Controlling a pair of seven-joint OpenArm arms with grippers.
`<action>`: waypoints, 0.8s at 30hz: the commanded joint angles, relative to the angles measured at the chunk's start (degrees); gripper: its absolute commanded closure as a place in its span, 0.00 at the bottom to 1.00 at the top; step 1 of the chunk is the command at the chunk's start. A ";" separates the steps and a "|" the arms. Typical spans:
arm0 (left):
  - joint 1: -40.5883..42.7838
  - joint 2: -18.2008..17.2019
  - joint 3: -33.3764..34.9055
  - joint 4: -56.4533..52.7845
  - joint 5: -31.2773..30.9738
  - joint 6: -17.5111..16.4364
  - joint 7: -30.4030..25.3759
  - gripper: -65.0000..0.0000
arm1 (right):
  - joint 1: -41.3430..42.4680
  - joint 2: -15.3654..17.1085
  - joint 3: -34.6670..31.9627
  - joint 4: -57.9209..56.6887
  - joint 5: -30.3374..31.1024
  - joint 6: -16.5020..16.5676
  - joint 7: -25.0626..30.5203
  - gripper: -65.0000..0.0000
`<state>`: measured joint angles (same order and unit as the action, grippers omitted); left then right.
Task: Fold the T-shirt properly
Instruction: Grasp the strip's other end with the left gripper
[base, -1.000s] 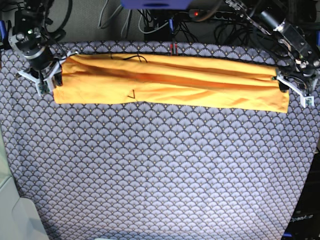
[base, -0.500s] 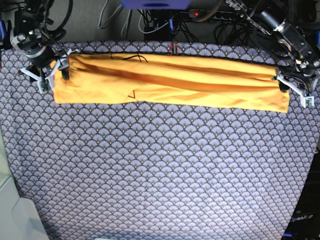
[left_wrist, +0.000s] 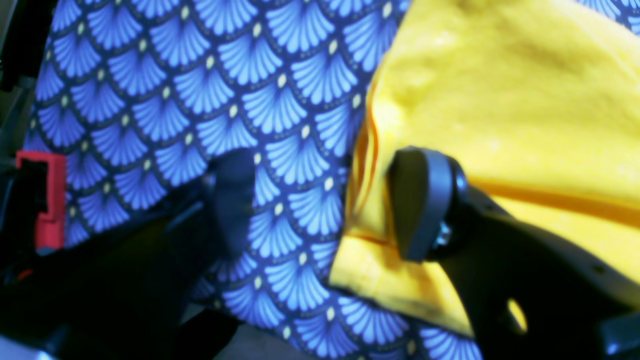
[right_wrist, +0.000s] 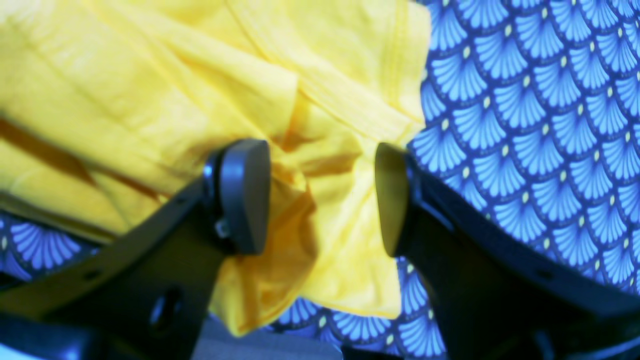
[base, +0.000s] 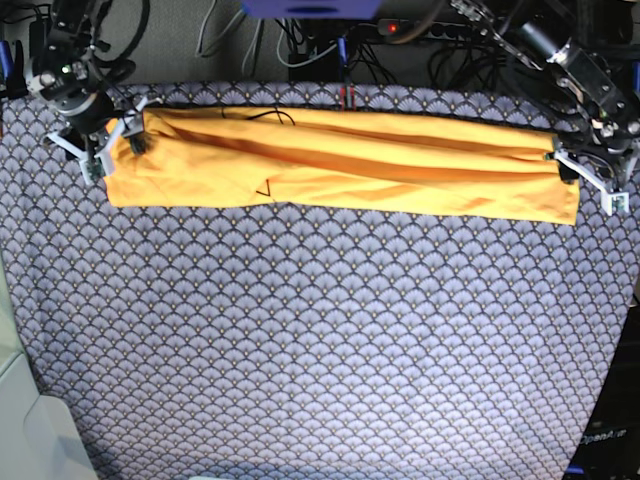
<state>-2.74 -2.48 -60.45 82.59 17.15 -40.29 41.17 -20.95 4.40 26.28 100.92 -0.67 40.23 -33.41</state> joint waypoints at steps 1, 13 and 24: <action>-0.47 -0.73 -0.17 1.15 0.22 0.29 -0.16 0.36 | 0.07 0.56 0.13 0.92 0.62 -0.23 1.10 0.47; -2.05 -0.73 -0.17 1.15 -1.63 0.29 -0.24 0.36 | 0.07 0.56 0.13 0.92 0.62 -0.23 0.92 0.47; -0.64 -1.26 -0.17 5.19 -8.75 0.29 -0.16 0.36 | -0.02 0.56 0.13 0.83 0.62 -0.23 0.75 0.47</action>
<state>-3.05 -2.94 -60.64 86.48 9.28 -40.12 42.02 -20.99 4.40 26.28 100.90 -0.69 40.23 -33.45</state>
